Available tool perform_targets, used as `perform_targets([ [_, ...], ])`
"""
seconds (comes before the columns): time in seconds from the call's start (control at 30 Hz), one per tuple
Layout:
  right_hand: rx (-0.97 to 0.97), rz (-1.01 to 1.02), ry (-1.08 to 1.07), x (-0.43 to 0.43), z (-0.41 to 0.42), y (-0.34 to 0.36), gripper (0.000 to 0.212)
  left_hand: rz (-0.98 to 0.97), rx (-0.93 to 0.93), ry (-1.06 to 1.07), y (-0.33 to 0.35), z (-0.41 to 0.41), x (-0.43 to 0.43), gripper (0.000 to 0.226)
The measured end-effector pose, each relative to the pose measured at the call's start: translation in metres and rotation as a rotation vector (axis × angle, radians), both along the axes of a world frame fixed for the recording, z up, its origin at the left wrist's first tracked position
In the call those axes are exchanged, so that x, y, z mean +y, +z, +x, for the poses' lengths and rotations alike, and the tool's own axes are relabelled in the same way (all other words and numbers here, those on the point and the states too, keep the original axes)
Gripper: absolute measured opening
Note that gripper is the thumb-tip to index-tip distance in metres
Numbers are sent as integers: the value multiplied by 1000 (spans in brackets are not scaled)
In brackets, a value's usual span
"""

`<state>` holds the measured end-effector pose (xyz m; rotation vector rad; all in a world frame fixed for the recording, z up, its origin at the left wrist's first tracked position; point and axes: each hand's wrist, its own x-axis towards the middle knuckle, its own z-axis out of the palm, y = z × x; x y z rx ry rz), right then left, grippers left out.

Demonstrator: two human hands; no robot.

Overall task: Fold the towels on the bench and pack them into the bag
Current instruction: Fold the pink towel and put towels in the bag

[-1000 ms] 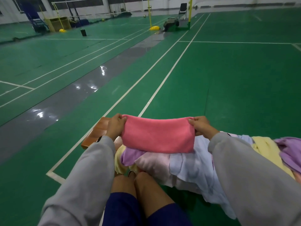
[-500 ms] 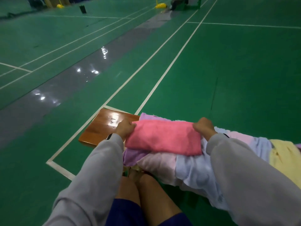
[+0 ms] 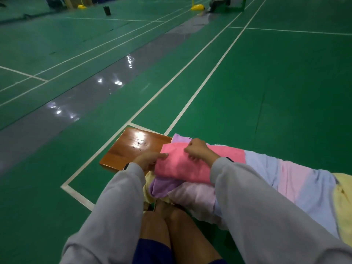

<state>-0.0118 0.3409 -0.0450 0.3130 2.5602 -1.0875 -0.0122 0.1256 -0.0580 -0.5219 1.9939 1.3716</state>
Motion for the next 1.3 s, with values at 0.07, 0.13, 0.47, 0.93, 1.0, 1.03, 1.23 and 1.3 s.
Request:
perform_targets([
  [0.07, -20, -24, 57, -16, 0, -2, 17, 27, -15, 24, -1, -1, 4, 60],
  [0.13, -32, -25, 76, -25, 1, -5, 16, 20, -25, 1, 1, -3, 9, 58],
  [0.47, -124, -176, 23, -11, 13, 6, 23, -214, 307, 40, 15, -7, 35, 55],
  [0.93, -332, -900, -424, 89, 53, 21, 83, 2, 444, -100, 70, 22, 171, 11],
  [1.0, -324, -919, -470, 111, 58, 14, 90, 0, 458, -157, 71, 27, 192, 6],
  [1.03, -317, -917, -482, 120, 61, 13, 90, -17, 466, -183, 69, 30, 202, 6],
  [1.23, -283, -864, -544, 157, 80, 14, 73, -115, 491, -312, 45, 46, 243, 9],
  [1.3, -302, -833, -499, 165, 84, 15, 71, -124, 509, -344, 37, 52, 254, 13],
])
